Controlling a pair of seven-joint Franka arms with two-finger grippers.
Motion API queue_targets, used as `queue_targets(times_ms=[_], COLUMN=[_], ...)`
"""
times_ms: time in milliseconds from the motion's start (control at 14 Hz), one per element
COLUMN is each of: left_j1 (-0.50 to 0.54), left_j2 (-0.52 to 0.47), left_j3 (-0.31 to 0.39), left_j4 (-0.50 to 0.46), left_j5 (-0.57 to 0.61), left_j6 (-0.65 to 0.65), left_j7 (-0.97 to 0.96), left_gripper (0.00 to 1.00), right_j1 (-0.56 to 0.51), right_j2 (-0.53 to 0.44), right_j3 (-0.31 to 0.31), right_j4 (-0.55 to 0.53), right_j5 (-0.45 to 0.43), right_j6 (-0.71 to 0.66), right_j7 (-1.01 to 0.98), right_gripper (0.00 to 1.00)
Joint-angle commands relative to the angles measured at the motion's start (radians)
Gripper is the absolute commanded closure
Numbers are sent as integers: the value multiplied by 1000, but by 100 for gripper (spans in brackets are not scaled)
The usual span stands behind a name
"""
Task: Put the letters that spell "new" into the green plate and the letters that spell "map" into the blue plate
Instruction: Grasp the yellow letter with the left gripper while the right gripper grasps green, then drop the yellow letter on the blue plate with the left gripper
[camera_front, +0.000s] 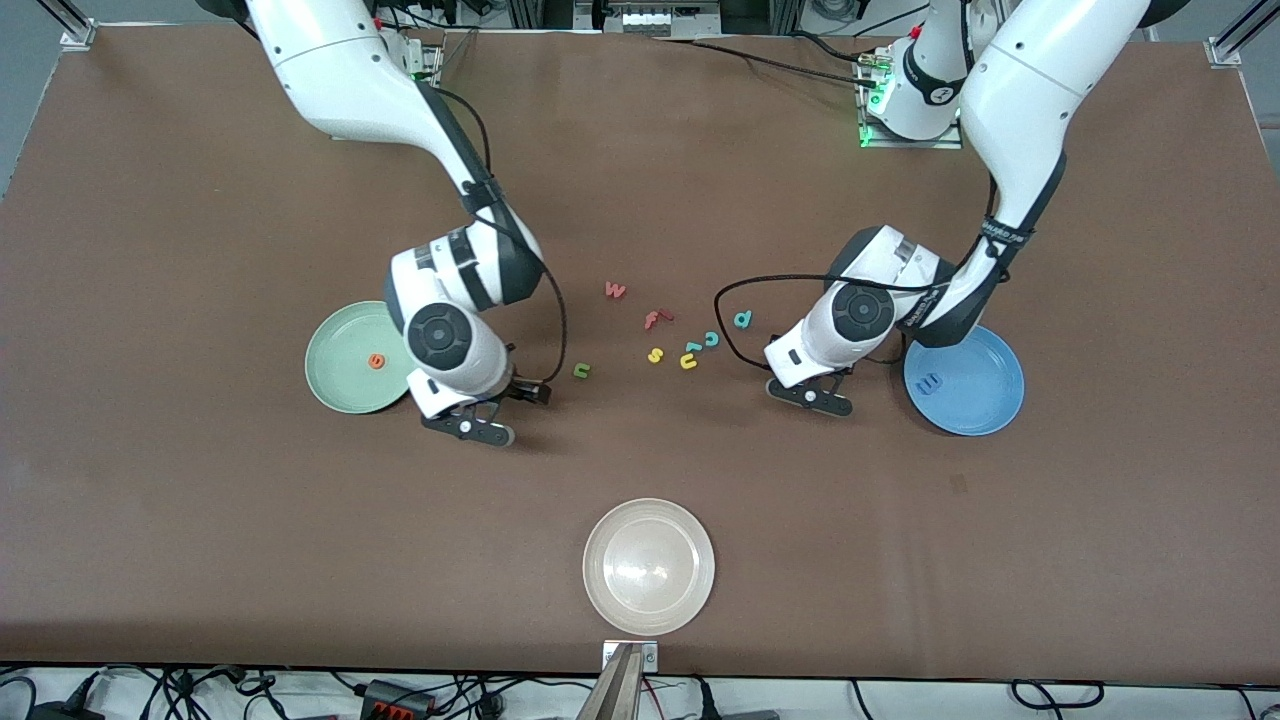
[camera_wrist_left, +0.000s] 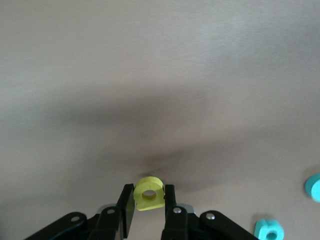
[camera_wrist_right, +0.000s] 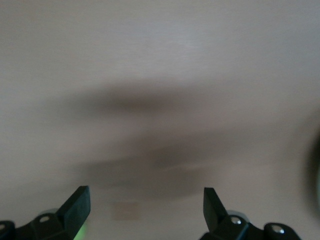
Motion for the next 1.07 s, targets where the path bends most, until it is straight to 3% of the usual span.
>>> queue_targets(times_ms=[0, 143, 214, 429, 571, 857, 929, 1000], left_j1=[39, 94, 134, 260, 306, 386, 386, 384], left_j2=[-70, -84, -85, -70, -58, -61, -59, -59], left_j3=[6, 6, 8, 9, 14, 3, 3, 3], left_j4=[70, 100, 100, 89, 44, -69, -70, -67], left_j5=[21, 21, 21, 30, 136, 138, 136, 136], left_j6=[-215, -303, -319, -299, -253, -181, -169, -167], left_j7=[5, 70, 136, 331, 332, 344, 344, 344], left_gripper=[88, 88, 88, 88, 88, 74, 47, 0], right_j1=[53, 83, 92, 100, 100, 104, 104, 104], right_j2=[57, 74, 82, 96, 96, 97, 97, 97], right_j3=[-4, -4, -3, 19, 25, 36, 39, 39], right_j4=[59, 59, 59, 59, 59, 59, 57, 56], right_j5=[15, 15, 17, 18, 52, 64, 64, 64], right_j6=[47, 71, 71, 70, 71, 71, 71, 71], right_j7=[129, 175, 201, 212, 228, 226, 226, 225], right_gripper=[0, 6, 14, 25, 27, 35, 36, 38])
